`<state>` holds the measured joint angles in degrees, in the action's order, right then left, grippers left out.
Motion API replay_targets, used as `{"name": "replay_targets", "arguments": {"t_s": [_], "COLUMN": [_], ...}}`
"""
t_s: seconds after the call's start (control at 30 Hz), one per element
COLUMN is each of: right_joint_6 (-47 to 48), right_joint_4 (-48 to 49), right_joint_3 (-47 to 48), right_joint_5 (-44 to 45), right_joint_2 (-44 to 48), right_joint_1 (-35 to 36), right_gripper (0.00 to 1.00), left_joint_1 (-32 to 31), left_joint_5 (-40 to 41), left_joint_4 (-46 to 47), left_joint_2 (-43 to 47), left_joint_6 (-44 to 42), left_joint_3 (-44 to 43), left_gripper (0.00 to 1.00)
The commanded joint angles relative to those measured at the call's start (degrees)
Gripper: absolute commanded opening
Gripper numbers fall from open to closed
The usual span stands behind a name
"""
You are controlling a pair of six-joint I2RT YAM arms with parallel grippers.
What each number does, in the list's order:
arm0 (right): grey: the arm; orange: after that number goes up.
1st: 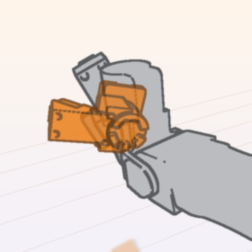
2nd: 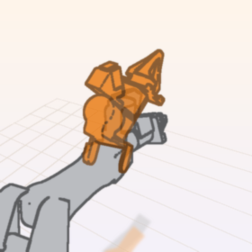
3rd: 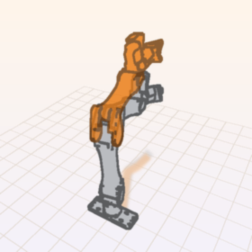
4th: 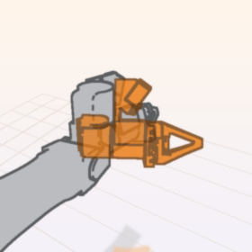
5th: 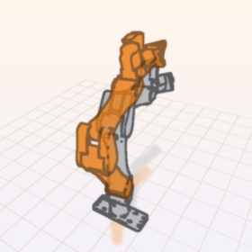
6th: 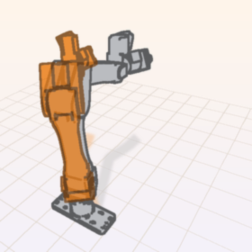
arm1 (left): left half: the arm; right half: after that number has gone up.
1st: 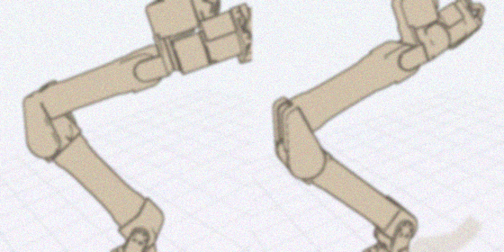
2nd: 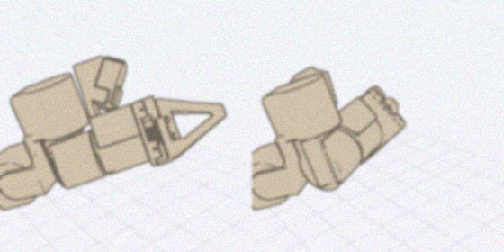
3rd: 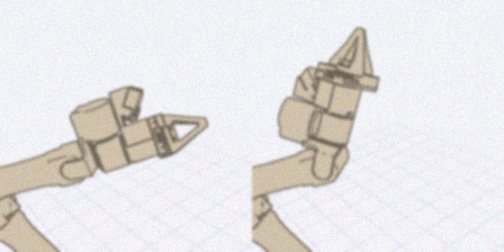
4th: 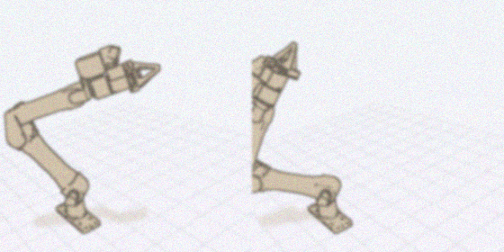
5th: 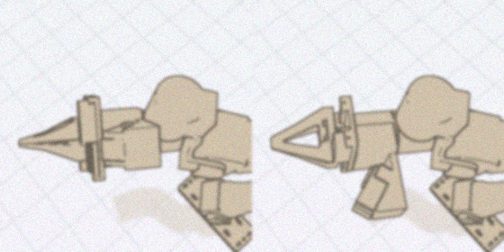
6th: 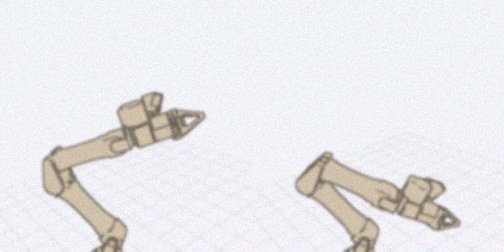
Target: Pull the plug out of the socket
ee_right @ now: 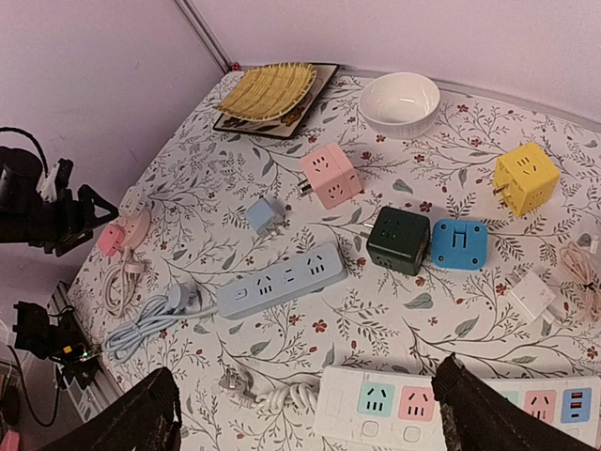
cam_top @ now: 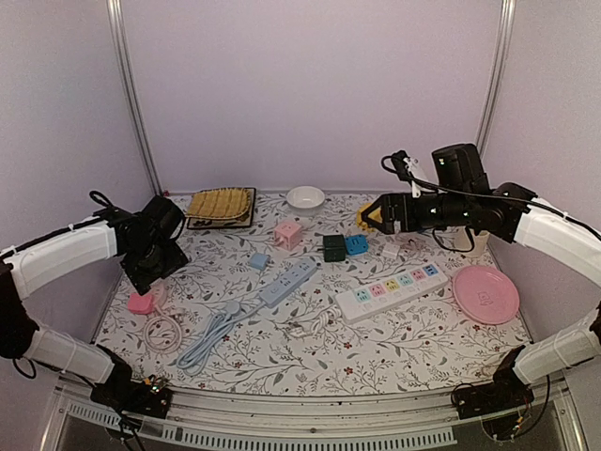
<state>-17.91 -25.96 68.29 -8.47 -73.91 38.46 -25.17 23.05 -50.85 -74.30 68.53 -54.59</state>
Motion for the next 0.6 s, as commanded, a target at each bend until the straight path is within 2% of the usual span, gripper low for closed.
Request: {"name": "replay_targets", "arguments": {"t_s": [0.0, 0.13, 0.23, 0.37, 0.47, 0.57], "right_joint_6": [1.6, 1.5, 1.3, 1.7, 1.6, 1.7], "right_joint_4": [2.7, 3.6, 4.0, 4.0, 4.0, 3.6], "right_joint_3": [-0.1, 0.4, 0.6, 0.6, 0.2, -0.7], "right_joint_5": [-0.6, -1.8, -2.7, -3.5, -3.1, -3.1], "right_joint_2": [1.0, -0.8, -1.9, -2.6, -1.8, -0.9], "right_joint_1": [-0.2, -0.2, -0.2, -0.2, -0.2, -0.2], "right_gripper": [0.96, 0.96, 0.96, 0.96, 0.96, 0.96], "left_joint_1": [2.3, 4.2, 5.7, 9.0, 12.1, 14.3], "left_joint_5": [2.8, 2.7, 2.5, -0.9, -4.6, -6.8], "left_joint_4": [-10.4, -18.1, -19.0, -11.2, 0.1, 7.0], "left_joint_2": [0.2, -2.1, -1.2, 2.9, 7.0, 10.0], "left_joint_6": [13.6, 22.3, 24.1, 22.0, 17.1, 16.7], "left_joint_3": [2.2, 1.1, 2.1, 7.1, 12.6, 17.3], "left_gripper": [0.90, 0.92, 0.92, 0.91, 0.91, 0.91]}}
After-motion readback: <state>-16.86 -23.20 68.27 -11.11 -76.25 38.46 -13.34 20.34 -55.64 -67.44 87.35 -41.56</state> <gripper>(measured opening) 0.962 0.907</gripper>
